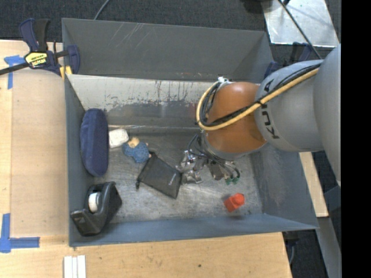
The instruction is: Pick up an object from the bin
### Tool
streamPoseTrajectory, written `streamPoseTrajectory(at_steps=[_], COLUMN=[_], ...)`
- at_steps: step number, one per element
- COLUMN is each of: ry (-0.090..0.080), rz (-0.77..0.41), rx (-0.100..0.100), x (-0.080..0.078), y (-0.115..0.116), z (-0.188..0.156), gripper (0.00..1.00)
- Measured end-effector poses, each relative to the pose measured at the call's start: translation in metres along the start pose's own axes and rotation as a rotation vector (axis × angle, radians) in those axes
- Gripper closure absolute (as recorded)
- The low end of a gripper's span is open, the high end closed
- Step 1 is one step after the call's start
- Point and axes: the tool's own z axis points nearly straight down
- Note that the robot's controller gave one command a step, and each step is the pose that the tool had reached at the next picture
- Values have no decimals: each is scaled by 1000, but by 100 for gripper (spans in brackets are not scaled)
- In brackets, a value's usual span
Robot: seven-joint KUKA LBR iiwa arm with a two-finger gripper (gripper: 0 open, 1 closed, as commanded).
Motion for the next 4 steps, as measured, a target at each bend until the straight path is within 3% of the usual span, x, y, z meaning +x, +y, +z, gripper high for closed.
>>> streamPoseTrajectory(at_steps=[1,2,3,4], ry=[7,16,16,16], rz=[-80,-82,-83,-83], rx=[2,-2,-2,-2], x=[-36,-34,-34,-34], y=[-58,-55,-55,-55], z=[-135,-130,-130,-130], gripper=[100,0,100,0])
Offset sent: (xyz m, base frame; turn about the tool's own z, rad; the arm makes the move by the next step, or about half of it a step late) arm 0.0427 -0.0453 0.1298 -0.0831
